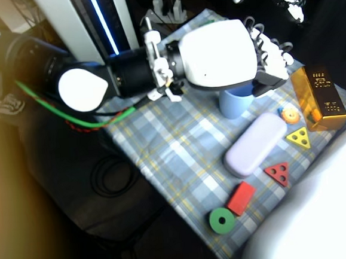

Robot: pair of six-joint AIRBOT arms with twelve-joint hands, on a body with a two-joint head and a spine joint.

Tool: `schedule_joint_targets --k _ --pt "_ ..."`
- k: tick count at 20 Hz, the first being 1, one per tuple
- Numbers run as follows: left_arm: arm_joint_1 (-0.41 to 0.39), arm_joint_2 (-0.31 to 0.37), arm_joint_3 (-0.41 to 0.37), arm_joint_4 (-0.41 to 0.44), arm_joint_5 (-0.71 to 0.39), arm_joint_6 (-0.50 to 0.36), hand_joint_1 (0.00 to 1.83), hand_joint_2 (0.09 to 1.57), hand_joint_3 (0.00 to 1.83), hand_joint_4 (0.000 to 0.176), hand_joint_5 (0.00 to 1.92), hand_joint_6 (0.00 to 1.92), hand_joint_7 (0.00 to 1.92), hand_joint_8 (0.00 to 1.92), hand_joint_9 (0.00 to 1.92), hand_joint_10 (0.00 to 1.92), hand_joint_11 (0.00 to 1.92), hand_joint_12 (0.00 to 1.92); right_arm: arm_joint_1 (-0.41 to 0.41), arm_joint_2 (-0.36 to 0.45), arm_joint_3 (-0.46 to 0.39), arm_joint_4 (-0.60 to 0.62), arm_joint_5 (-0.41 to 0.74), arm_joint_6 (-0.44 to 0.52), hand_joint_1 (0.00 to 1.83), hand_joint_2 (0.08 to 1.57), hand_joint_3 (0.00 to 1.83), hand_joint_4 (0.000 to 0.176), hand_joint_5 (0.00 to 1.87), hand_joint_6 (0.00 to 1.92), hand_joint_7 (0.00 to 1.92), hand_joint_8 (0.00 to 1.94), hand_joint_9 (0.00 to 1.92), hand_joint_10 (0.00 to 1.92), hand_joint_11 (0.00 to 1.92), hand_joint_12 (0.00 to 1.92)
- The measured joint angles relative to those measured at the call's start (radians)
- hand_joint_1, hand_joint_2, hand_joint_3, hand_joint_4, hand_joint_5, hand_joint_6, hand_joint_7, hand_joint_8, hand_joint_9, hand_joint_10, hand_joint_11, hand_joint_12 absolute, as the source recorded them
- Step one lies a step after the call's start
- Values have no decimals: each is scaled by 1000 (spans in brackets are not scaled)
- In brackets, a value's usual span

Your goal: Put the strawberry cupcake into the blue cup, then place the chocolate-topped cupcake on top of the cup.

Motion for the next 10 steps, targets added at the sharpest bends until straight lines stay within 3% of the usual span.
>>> schedule_joint_targets --k 4,5,6,7,8,9,10 --pt "0 0 0 0 0 0 0 918 0 52 150 0 107 1 122 1 0 338 0 0 0 -5 0 2 605 1100 0 0 879 226 611 1176 558 1475 502 1828" --pt "0 0 0 0 0 0 0 920 0 40 140 0 98 0 112 0 0 318 0 0 0 -7 0 2 667 1089 0 0 847 171 587 1034 521 1366 435 1769" --pt "0 0 0 0 0 0 0 908 0 46 138 0 102 1 118 2 0 343 0 0 0 -8 0 2 672 1060 0 0 850 116 601 902 523 1248 419 1688" --pt "0 0 0 0 0 0 0 906 0 47 140 1 100 0 116 1 0 348 0 0 0 -11 0 2 669 1051 0 0 858 74 620 862 538 1241 433 1685" --pt "0 0 0 0 0 0 0 925 7 29 139 1 99 0 112 0 0 347 0 0 0 -11 0 2 613 1041 0 0 838 44 622 788 541 1181 422 1646" --pt "0 0 0 0 0 0 0 925 7 29 139 1 99 0 112 0 0 347 0 0 0 -11 0 2 613 1041 0 0 838 44 622 788 541 1181 422 1646" --pt "0 0 0 0 0 0 0 927 4 25 156 3 113 3 128 4 0 374 0 0 0 -12 0 2 507 1014 0 0 784 13 619 606 537 965 374 1516"
